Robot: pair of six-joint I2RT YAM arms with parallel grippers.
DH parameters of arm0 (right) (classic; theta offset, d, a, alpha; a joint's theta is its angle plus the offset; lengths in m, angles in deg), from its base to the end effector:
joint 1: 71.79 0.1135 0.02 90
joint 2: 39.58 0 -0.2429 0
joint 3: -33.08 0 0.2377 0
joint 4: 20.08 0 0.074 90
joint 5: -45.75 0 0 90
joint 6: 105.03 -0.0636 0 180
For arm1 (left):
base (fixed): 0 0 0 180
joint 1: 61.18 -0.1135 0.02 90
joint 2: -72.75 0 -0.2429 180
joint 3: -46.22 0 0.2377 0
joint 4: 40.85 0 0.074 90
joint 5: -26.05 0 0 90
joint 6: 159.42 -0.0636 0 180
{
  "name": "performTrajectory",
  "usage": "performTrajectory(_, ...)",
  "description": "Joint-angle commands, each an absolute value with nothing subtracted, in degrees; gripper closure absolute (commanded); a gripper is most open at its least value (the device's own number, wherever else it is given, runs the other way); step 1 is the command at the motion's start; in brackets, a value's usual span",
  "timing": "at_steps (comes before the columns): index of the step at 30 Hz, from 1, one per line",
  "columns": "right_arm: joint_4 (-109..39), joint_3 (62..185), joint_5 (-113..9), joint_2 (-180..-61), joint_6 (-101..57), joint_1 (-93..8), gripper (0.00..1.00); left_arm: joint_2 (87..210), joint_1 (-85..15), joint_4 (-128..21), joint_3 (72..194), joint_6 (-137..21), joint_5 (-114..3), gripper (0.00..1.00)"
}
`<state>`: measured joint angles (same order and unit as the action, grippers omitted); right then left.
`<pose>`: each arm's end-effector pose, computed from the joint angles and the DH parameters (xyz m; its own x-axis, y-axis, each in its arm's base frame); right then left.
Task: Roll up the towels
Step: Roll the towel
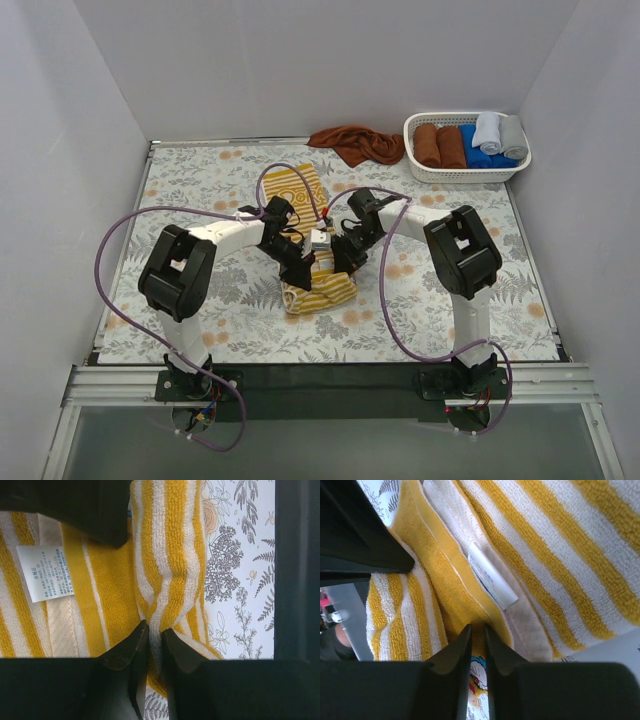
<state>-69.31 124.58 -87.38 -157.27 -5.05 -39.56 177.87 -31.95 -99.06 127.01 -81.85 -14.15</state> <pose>0.2953 0.2376 0.1071 -0.7136 -0.5994 -0.3626 -0.6686 0.4282 0.6080 0.2511 -0.1962 0.1360 -0.7585 0.5837 -0.2898 0.5786 0.3986 -0.7116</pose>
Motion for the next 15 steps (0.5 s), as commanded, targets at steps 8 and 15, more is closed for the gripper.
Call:
performTrajectory(8,-76.0,127.2,-80.5,-147.2,-1.5,-44.4,0.59,179.6,-32.6,-101.0,129.5,-86.5,-10.3,0.82)
performTrajectory(15,-76.2,127.0,-86.1,-143.0,-1.0,-49.6,0.54,181.2,-32.6,-102.8,131.3,-87.4,-10.2,0.80)
